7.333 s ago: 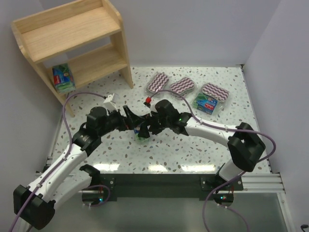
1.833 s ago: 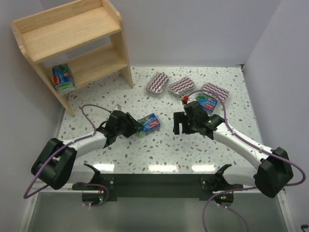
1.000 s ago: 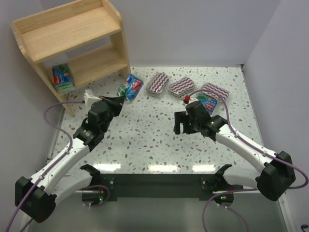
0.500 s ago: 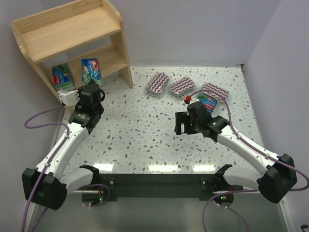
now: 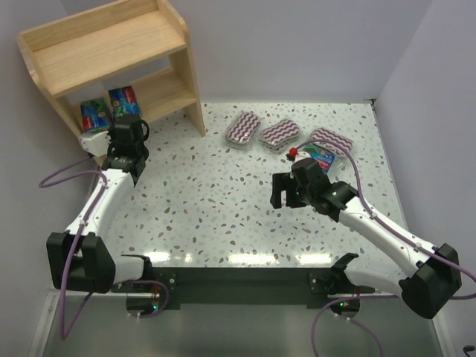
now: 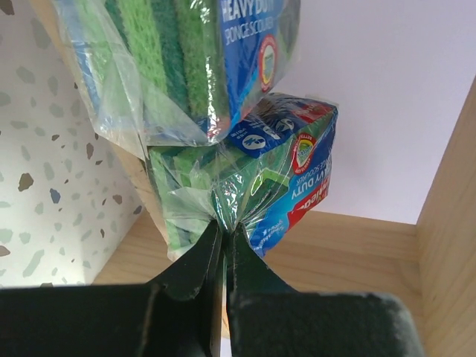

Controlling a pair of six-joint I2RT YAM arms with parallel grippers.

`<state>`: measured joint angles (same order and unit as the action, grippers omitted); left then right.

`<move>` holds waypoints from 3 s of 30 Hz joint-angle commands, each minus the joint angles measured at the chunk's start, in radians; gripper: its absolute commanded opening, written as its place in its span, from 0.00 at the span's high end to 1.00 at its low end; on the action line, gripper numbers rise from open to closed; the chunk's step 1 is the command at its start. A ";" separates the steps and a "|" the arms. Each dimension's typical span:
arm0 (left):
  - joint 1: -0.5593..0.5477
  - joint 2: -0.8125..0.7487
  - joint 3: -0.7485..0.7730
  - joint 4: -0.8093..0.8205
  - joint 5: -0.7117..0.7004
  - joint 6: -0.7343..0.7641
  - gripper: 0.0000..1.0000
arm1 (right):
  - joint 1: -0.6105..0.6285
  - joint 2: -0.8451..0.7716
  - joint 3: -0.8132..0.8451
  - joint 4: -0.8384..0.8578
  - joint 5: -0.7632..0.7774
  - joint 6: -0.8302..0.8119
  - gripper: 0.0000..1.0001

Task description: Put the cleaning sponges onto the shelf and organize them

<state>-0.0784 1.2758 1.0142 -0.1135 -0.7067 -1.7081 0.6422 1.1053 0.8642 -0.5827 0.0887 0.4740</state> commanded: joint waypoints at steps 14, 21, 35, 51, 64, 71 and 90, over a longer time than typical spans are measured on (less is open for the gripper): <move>0.026 -0.038 0.017 0.202 0.118 0.109 0.29 | -0.001 -0.015 -0.008 -0.009 0.016 0.002 0.14; -0.017 -0.128 -0.012 0.308 0.301 0.336 0.09 | -0.012 0.047 0.074 -0.005 0.144 0.029 0.10; -0.308 -0.262 -0.281 0.344 0.989 0.791 0.09 | -0.641 0.330 0.173 0.228 0.117 0.310 0.06; -0.416 -0.308 -0.465 0.127 0.984 0.984 0.11 | -0.693 0.657 0.176 0.555 -0.035 0.275 0.11; -0.416 -0.202 -0.439 0.083 0.875 1.111 0.11 | -0.348 0.551 0.122 0.518 -0.253 0.227 0.16; -0.416 -0.058 -0.376 0.137 0.840 1.163 0.11 | -0.125 0.698 0.293 0.465 -0.267 0.187 0.18; -0.416 -0.187 -0.408 0.072 0.783 1.128 0.11 | -0.173 0.678 0.588 0.083 -0.021 -0.136 0.09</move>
<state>-0.4923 1.1046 0.6128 -0.0624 0.0841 -0.5667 0.4770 1.6840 1.3563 -0.4355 0.0204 0.4442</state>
